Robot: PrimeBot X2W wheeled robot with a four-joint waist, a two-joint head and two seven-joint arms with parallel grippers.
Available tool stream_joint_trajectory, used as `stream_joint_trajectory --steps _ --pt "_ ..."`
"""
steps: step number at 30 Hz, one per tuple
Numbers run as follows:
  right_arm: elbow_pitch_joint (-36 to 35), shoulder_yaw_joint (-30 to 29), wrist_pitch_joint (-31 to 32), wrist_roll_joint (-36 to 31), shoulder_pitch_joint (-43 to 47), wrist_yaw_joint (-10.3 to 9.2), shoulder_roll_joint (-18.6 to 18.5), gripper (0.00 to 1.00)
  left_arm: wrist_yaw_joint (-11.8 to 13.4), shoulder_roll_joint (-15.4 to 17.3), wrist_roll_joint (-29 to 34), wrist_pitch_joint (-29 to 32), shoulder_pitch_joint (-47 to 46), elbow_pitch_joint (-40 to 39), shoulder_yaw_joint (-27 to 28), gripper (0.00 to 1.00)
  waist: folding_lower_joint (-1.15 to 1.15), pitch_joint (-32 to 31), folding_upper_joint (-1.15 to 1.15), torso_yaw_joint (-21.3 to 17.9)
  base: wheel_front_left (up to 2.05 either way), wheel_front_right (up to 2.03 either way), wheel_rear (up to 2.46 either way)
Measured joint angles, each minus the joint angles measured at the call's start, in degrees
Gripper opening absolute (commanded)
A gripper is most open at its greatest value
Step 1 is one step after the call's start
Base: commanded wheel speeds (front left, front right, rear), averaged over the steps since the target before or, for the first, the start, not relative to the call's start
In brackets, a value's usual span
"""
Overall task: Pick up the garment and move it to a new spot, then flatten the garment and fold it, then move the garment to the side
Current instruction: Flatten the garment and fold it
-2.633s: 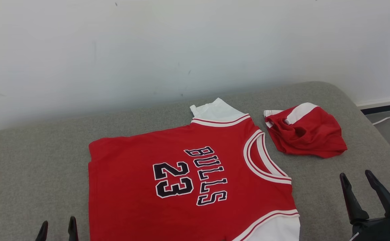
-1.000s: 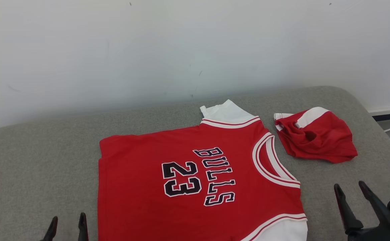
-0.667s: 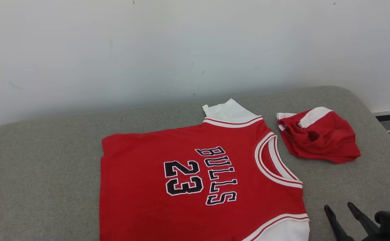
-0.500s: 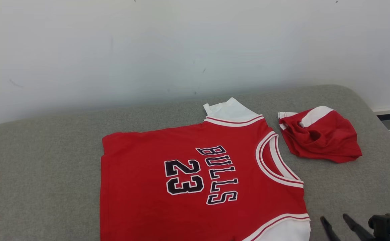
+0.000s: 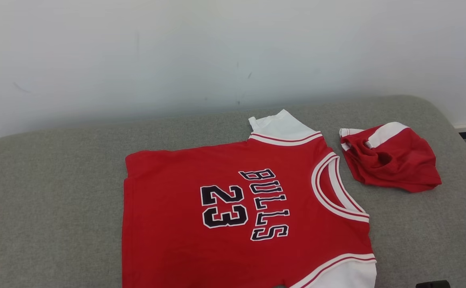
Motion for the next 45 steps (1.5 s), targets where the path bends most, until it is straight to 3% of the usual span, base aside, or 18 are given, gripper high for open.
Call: stream_joint_trajectory --steps 25,26,27,28,29,30,31,39,45 --pt "6.8 3.2 6.8 0.0 -4.1 -0.01 2.9 1.0 -1.2 -1.5 -2.6 5.6 -6.9 9.2 -1.4 1.0 0.0 2.2 0.0 0.6 0.0 0.0 0.0" --pt "7.1 3.3 6.9 0.1 -4.5 -0.01 3.1 0.73 -1.3 -1.5 -2.5 5.6 -7.0 9.4 -1.5 1.0 0.0 2.3 0.0 0.6 0.0 0.0 0.0" --pt "7.3 3.6 7.1 0.1 -4.9 0.05 3.3 0.22 -1.5 -1.6 -2.6 5.6 -7.1 9.5 -1.4 0.92 0.0 2.3 0.0 0.6 0.0 0.0 0.0" --pt "7.4 3.7 7.1 0.0 -5.1 0.32 3.5 0.0 -1.5 -1.7 -2.6 5.5 -7.1 9.6 -1.3 0.79 0.0 2.3 0.0 0.6 0.0 0.0 0.0" --pt "7.7 3.7 7.1 0.1 -5.5 0.44 3.8 0.0 -1.5 -1.6 -2.5 5.5 -7.4 9.9 -1.4 0.4 0.0 2.3 0.0 0.6 0.0 0.0 0.0" --pt "7.9 3.8 7.1 0.1 -5.8 0.45 4.1 0.0 -1.5 -1.6 -2.4 5.5 -7.8 10.4 -1.4 0.14 0.0 2.3 0.0 0.6 0.0 0.0 0.0" --pt "8.0 3.9 7.1 0.1 -5.9 0.58 4.2 0.0 -1.5 -1.6 -2.5 5.4 -8.0 10.6 -1.4 0.0 0.0 2.2 0.0 0.6 0.0 0.0 0.0" --pt "8.0 2.3 5.9 2.0 -6.0 2.1 4.6 0.0 -2.0 -1.6 -2.5 4.2 -7.9 10.8 -1.5 0.0 0.0 1.9 0.0 0.8 0.0 0.0 0.0" --pt "5.4 -1.4 3.9 4.5 -5.7 3.55 2.6 0.0 -2.0 -0.5 -2.6 2.4 -7.3 8.1 -0.5 0.0 0.0 1.1 0.0 0.8 0.0 0.0 0.0"
